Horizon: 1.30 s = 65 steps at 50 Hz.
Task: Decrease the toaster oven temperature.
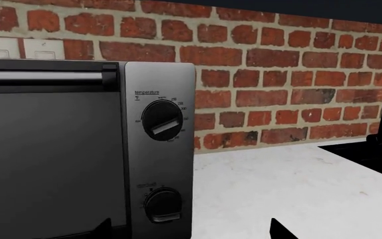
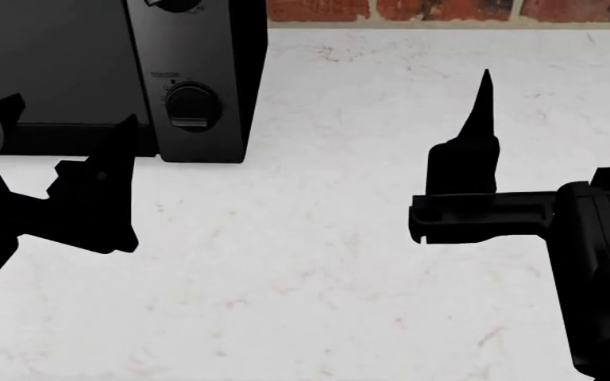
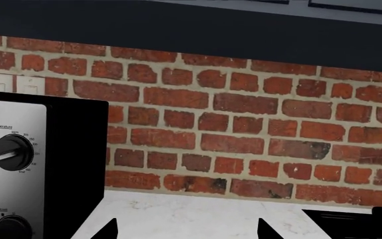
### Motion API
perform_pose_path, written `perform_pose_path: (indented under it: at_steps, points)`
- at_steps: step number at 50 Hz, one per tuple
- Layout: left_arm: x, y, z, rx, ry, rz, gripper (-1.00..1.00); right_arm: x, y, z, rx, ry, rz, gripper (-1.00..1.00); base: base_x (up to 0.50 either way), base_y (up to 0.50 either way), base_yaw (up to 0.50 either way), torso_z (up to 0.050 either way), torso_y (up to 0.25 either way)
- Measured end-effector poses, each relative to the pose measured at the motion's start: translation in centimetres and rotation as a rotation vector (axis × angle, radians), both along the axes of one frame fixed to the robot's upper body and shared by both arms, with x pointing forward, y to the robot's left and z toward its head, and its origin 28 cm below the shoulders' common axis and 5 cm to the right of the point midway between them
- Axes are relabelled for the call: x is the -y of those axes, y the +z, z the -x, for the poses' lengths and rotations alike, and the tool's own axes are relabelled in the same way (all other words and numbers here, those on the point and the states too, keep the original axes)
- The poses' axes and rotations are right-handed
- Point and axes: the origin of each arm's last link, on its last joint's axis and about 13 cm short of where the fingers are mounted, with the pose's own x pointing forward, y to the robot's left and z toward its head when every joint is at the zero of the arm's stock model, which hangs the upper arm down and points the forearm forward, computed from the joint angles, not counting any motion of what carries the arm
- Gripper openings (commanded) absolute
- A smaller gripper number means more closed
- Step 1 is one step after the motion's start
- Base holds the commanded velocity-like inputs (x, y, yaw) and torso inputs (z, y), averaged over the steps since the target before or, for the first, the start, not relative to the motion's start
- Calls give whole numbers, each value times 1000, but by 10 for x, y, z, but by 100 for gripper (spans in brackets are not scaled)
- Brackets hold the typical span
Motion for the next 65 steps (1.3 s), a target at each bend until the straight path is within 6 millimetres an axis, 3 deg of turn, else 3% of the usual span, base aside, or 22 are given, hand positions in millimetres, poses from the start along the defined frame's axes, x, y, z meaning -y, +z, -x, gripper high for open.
perform_pose_path:
  at_steps: [12, 22, 34, 46, 55, 65]
  points:
    - [0, -1, 0, 6, 5, -13, 100, -1, -2, 1, 5, 23, -5, 100, 381, 0, 0, 0, 0]
    - [1, -1, 1, 11, 6, -21, 100, -2, -3, 2, -2, 17, -2, 100, 21, 0, 0, 0, 2]
    - [1, -2, 3, 15, 9, -24, 100, -2, -4, 4, -8, 25, -1, 100, 269, -401, 0, 0, 0]
    - [0, -1, 4, 26, 16, -32, 100, -3, -5, 4, -8, 33, 14, 100, 130, -14, 0, 0, 0]
    - [-3, 10, 18, 88, 28, -161, 100, -3, -5, 4, -9, 37, 22, 100, 0, 0, 0, 0, 1]
    - [-6, 33, 41, 231, -13, -417, 100, -2, -5, 2, -13, 40, 23, 100, 0, 0, 0, 0, 0]
